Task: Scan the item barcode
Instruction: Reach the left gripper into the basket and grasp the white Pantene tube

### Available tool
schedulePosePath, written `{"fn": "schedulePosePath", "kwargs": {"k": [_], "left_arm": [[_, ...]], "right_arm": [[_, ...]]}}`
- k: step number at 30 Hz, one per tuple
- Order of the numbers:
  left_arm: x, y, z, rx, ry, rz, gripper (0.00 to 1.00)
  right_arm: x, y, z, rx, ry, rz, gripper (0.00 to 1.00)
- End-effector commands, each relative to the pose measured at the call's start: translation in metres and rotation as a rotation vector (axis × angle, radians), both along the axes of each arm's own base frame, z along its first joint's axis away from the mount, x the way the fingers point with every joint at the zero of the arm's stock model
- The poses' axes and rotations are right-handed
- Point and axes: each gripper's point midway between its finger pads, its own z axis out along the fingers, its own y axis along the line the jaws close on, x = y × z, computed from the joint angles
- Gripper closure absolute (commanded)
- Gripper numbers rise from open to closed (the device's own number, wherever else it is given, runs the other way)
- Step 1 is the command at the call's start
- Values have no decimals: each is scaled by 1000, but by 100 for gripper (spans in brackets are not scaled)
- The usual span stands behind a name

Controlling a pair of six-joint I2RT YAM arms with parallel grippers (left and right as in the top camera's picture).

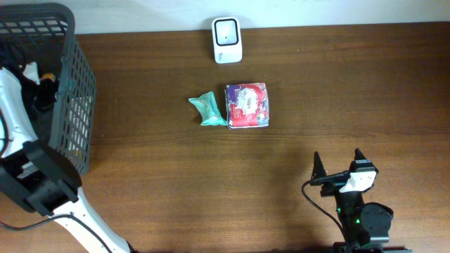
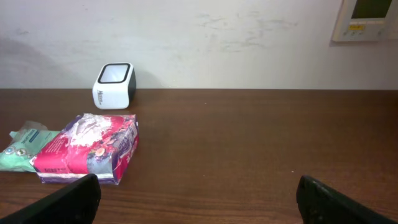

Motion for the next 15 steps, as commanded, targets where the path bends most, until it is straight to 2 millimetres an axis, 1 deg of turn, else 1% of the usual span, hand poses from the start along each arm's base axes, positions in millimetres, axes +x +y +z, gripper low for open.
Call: {"fn": "schedulePosePath", "kwargs": {"k": [1, 4, 6, 8, 10, 12, 13, 14, 15], "left_arm": [[-4, -6, -21, -37, 61, -107, 7], [-9, -8, -34, -60, 100, -119, 8], [-15, -11, -48, -87, 149, -144, 9], [-18, -13, -59, -105, 178, -145, 13], [-27, -12, -69, -98, 221, -167, 21], [-35, -11, -79, -90, 260, -166, 21], [-38, -13, -86, -97, 271, -166, 25], [-42, -15, -92, -105, 283, -167, 37], [-45, -16, -98, -112, 294, -169, 37]], "right_arm": [[0, 1, -3, 1, 2, 3, 1], [0, 1, -3, 2, 2, 3, 1], [0, 1, -3, 1, 2, 3, 1], [0, 1, -3, 1, 2, 3, 1], [0, 1, -3, 1, 2, 3, 1], [0, 1, -3, 1, 2, 3, 1], [0, 1, -3, 1, 2, 3, 1], [0, 1, -3, 1, 2, 3, 1], [0, 1, -3, 2, 2, 3, 1]]}}
